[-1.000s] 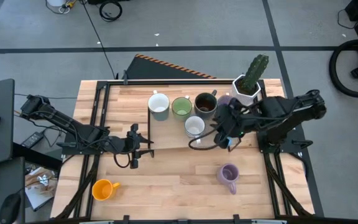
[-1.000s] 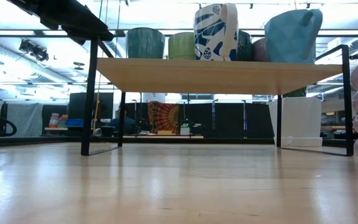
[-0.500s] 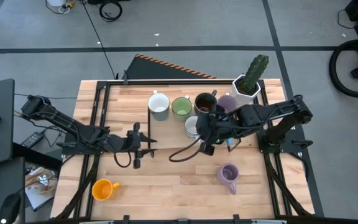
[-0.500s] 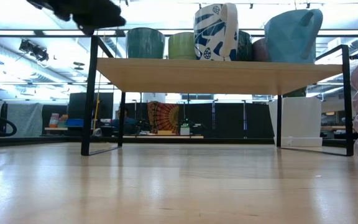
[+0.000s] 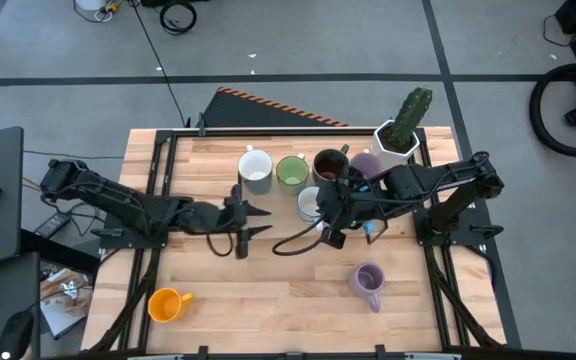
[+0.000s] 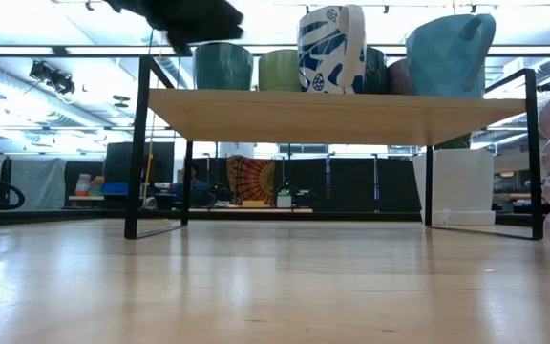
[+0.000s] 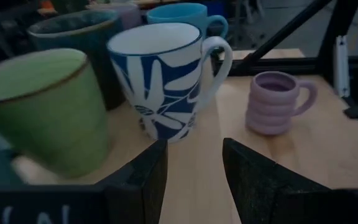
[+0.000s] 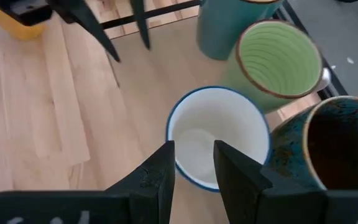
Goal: Place coffee mugs
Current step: Put the white mug on the shelf aligned with the other dark green mug on the shelf
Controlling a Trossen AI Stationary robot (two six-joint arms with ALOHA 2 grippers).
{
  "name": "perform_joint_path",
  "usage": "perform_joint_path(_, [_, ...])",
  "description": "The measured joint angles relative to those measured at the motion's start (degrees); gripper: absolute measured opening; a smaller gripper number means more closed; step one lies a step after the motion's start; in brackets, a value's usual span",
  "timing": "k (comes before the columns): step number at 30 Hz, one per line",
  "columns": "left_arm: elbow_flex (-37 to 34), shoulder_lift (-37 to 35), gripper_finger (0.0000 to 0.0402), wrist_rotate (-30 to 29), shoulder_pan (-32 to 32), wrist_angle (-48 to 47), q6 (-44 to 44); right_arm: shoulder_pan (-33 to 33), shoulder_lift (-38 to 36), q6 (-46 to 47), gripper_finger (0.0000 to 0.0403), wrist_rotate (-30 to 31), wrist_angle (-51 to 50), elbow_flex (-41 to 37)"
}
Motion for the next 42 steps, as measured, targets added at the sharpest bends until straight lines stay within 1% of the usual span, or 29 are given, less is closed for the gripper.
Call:
perform_joint_path(2, [0.52,2.10,0.0160,3.25,2.00,1.65,-1.19,0.11,0.00,-0.13,0.0117,-1.13,0.02,0.00])
perform_joint_path(4, [0.50,4.23,0.0160,4.71,3.52,3.81,-2.05,0.20,0.00,-0.19,0.0117,-1.47,0.12,0.00])
perform_joint_path(6, [0.48,6.40,0.0160,4.96,4.48,7.38,-2.04,0.20,0.00,-0.24,0.0117,-1.50,0.20,-0.20])
perform_joint_path(10, [1.01,9.70,0.0166,5.04,5.19,10.28,-0.15,0.13,0.00,-0.64,0.0117,-1.50,0.20,-0.39])
perform_joint_path(13, [2.57,12.12,0.0184,4.82,5.17,10.20,1.10,-0.04,0.00,-1.84,0.0117,-1.51,0.99,-0.42])
perform_joint_path(19, [6.74,16.78,0.0232,4.56,5.17,9.75,1.21,-0.11,0.00,-2.14,0.0117,-1.50,1.12,-0.42])
perform_joint_path(24, [8.66,19.78,0.0252,3.78,5.19,9.30,1.25,-0.09,0.00,-2.03,0.0117,-1.76,1.14,-0.44])
perform_joint_path(28, [9.49,21.38,0.0254,3.76,5.58,9.46,1.20,-0.09,0.00,-2.01,0.0117,-1.92,1.18,-0.44])
perform_joint_path(38, [9.55,22.16,0.0254,3.74,5.83,11.95,2.51,-1.46,0.02,0.17,0.0117,-3.42,1.73,-0.44])
perform_joint_path(42, [9.55,22.22,0.0254,3.75,5.83,13.33,3.15,-2.23,0.40,0.94,0.0117,-5.73,2.27,-0.44])
